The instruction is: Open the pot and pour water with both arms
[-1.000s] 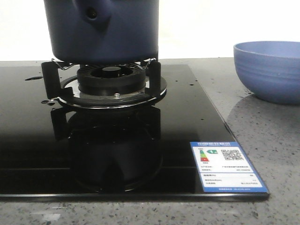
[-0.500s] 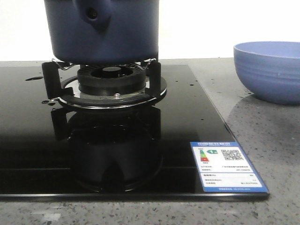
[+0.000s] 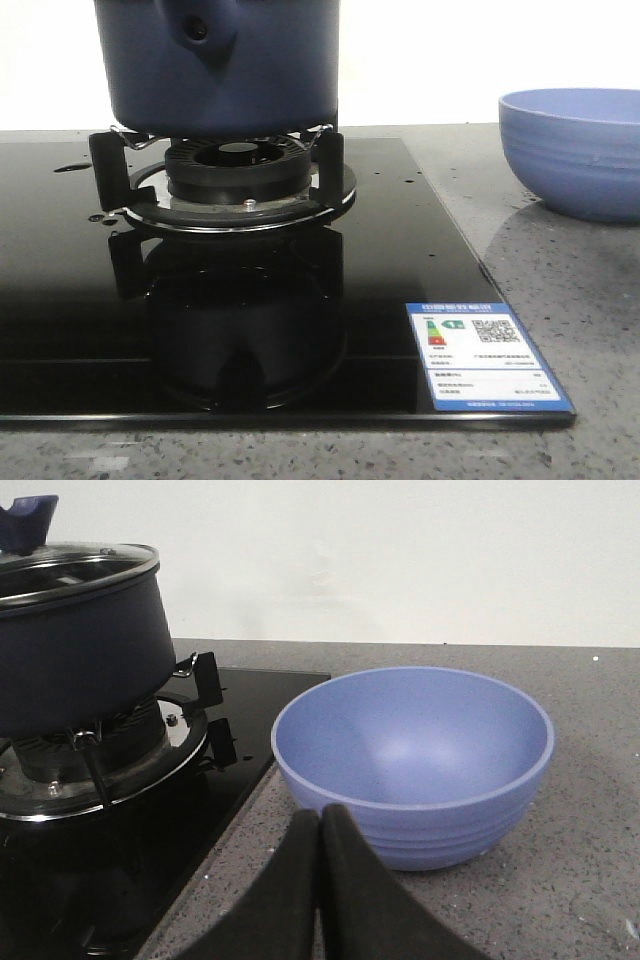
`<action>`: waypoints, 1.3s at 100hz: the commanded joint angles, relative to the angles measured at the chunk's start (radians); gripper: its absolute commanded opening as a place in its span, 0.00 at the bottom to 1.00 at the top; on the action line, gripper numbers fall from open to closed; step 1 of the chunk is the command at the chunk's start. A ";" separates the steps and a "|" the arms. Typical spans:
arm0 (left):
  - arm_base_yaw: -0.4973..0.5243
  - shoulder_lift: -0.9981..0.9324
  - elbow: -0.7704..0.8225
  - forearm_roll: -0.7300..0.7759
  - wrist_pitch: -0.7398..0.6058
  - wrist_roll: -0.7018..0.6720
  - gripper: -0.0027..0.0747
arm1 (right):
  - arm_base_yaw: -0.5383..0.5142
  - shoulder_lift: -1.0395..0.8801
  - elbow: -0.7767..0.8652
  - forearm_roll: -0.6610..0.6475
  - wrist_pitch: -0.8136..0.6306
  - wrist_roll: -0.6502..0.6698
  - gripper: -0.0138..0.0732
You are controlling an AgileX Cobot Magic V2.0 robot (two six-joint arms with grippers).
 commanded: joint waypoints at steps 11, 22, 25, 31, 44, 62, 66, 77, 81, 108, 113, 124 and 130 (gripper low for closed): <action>0.003 0.007 -0.027 -0.002 -0.068 -0.002 0.01 | -0.005 0.005 -0.024 0.032 -0.036 -0.011 0.11; 0.003 0.007 -0.027 -0.002 -0.068 -0.002 0.01 | -0.005 0.005 -0.024 0.032 -0.036 -0.011 0.11; 0.003 0.007 -0.027 -0.002 -0.068 -0.002 0.01 | -0.005 0.005 -0.024 0.032 -0.036 -0.011 0.11; 0.003 0.007 -0.027 -0.002 -0.068 -0.002 0.01 | -0.005 0.005 -0.024 0.032 -0.036 -0.011 0.11; 0.003 0.007 -0.027 -0.002 -0.066 -0.002 0.01 | -0.005 0.005 -0.024 0.032 -0.036 -0.011 0.11; 0.026 0.007 -0.003 0.085 -0.064 -0.013 0.01 | -0.005 0.005 -0.024 0.032 -0.036 -0.011 0.11; 0.055 0.007 0.001 0.134 -0.059 -0.055 0.01 | -0.005 0.005 -0.024 0.032 -0.036 -0.011 0.11; 0.175 0.007 0.016 0.260 -0.059 -0.185 0.01 | -0.005 0.005 -0.024 0.032 -0.036 -0.011 0.11; 0.228 0.007 0.021 0.301 -0.057 -0.234 0.01 | -0.005 0.005 -0.024 0.032 -0.036 -0.011 0.11; 0.331 -0.108 0.124 0.462 -0.049 -0.327 0.01 | -0.005 0.005 -0.024 0.032 -0.036 -0.011 0.11; 0.331 -0.148 0.164 0.462 -0.049 -0.327 0.01 | -0.005 0.005 -0.024 0.032 -0.036 -0.011 0.11; 0.333 -0.228 0.175 0.462 0.080 -0.332 0.01 | -0.005 0.005 -0.024 0.032 -0.036 -0.011 0.11; 0.335 -0.224 0.175 0.462 0.112 -0.332 0.01 | -0.005 0.005 -0.024 0.032 -0.034 -0.011 0.11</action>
